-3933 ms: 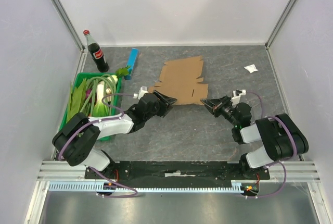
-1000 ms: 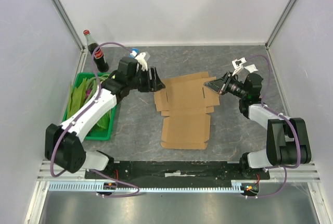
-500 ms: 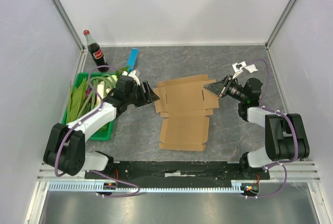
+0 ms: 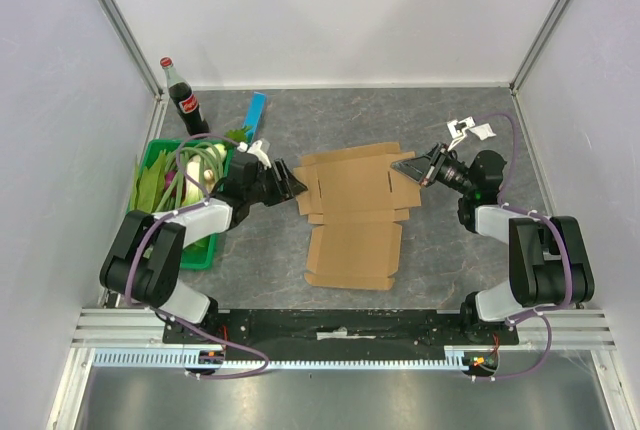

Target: Fold the paper box

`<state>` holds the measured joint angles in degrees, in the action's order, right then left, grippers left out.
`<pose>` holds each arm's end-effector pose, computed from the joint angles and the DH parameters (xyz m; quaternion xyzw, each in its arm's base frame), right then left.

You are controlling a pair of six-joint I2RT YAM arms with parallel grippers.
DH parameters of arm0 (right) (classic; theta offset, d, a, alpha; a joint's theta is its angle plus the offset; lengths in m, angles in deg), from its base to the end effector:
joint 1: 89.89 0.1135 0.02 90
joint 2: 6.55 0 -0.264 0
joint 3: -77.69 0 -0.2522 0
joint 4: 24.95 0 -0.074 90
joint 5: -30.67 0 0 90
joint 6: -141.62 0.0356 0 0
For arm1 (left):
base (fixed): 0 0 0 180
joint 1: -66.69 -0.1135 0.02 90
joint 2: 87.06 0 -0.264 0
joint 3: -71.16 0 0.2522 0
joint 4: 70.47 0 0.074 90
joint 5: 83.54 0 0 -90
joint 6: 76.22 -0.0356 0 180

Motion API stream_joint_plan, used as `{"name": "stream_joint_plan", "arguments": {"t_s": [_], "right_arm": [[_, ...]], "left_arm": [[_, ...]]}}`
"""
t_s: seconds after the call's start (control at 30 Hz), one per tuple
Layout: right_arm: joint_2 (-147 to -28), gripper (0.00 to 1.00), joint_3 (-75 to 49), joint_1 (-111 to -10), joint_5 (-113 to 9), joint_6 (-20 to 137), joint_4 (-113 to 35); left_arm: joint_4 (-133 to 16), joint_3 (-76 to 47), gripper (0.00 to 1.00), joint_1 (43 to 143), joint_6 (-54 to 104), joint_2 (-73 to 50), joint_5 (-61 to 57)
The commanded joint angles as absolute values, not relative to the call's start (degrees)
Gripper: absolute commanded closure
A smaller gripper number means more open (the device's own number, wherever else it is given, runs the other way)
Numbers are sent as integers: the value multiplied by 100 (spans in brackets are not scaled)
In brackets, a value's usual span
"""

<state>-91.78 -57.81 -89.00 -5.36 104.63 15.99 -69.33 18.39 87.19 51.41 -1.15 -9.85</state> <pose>0.2836 0.0332 0.2124 -0.0125 0.7062 0.5716 0.4176 0.2791 -0.1150 0.1780 -0.0648 0.8753 -0.3343 0.3434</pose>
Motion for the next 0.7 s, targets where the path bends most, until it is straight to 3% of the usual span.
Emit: {"name": "stream_joint_plan", "arguments": {"t_s": [0.0, 0.23, 0.33, 0.43, 0.47, 0.53, 0.57, 0.6, 0.63, 0.67], "right_arm": [[-9206, 100, -5788, -8927, -397, 10593, 2158], [-9241, 100, -5770, -8936, -344, 10786, 2369], [-9294, 100, -5788, -8936, -308, 10883, 2518], [-9329, 100, -5814, -8927, -317, 10945, 2545], [-9329, 100, -5831, -8936, -326, 10962, 2536], [-9286, 89, -5814, -8927, -396, 10623, 2327], [-9077, 79, -5579, -8927, -710, 10133, 907], [-8901, 61, -5324, -8918, -1122, 9275, -360], [-8707, 55, -5017, -8866, -1709, 8544, -2592], [-8418, 50, -4475, -8752, -2907, 7406, -3241]], "left_arm": [[-8018, 1987, 36, 8612, 5324, 188, -1367], [-8604, 2171, 37, 8594, 5219, 390, -1471], [-8834, 2206, 50, 8594, 5184, 444, -1683], [-8931, 2250, 74, 8594, 5114, 391, -1692], [-8888, 2268, 92, 8594, 5087, 278, -1648], [-8722, 2320, 98, 8603, 5043, 102, -1368], [-8390, 2321, 98, 8620, 5034, -116, -1201], [-8291, 2329, 98, 8621, 5008, -240, -999], [-8203, 2338, 98, 8629, 4877, -337, -971], [-8106, 2303, 98, 8655, 4815, -417, -945]]}}
